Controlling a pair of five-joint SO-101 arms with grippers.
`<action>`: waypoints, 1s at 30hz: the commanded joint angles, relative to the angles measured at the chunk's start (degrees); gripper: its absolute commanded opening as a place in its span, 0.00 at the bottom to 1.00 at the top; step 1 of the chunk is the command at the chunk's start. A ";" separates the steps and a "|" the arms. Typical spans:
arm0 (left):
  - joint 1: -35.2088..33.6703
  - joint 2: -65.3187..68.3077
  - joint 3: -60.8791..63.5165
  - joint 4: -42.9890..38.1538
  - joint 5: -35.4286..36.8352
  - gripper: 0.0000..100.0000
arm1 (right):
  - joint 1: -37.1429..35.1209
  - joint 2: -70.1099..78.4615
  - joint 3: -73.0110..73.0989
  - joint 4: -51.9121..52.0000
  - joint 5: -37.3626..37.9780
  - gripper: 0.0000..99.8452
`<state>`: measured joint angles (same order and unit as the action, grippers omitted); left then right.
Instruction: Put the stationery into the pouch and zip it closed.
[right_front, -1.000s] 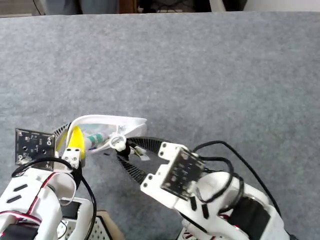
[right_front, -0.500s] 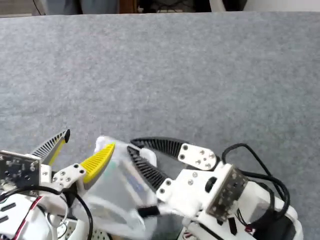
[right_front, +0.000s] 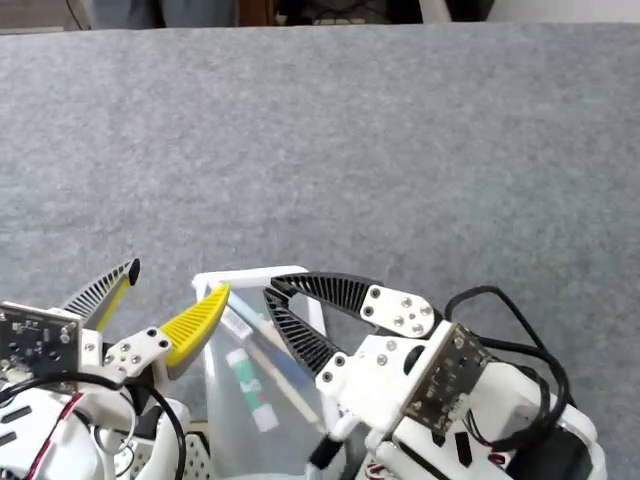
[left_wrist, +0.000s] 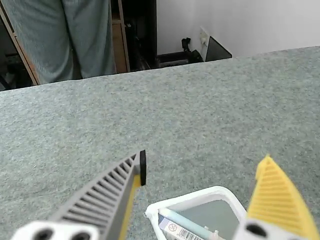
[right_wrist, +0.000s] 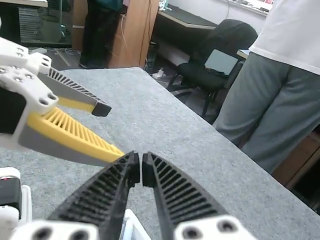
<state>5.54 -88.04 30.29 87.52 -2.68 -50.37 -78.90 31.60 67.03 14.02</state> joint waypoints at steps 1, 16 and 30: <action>0.31 0.00 -1.54 0.00 -0.35 0.36 | 0.53 0.13 -1.80 0.09 0.35 0.01; 0.22 0.26 7.08 -0.35 -0.62 0.36 | 21.89 5.05 16.13 16.26 0.26 0.11; -8.66 2.46 12.97 -5.98 -0.70 0.36 | 22.51 56.31 -3.21 22.95 -3.34 0.16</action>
<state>-1.67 -86.46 43.47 83.30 -2.77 -28.48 -34.68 38.02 88.48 13.49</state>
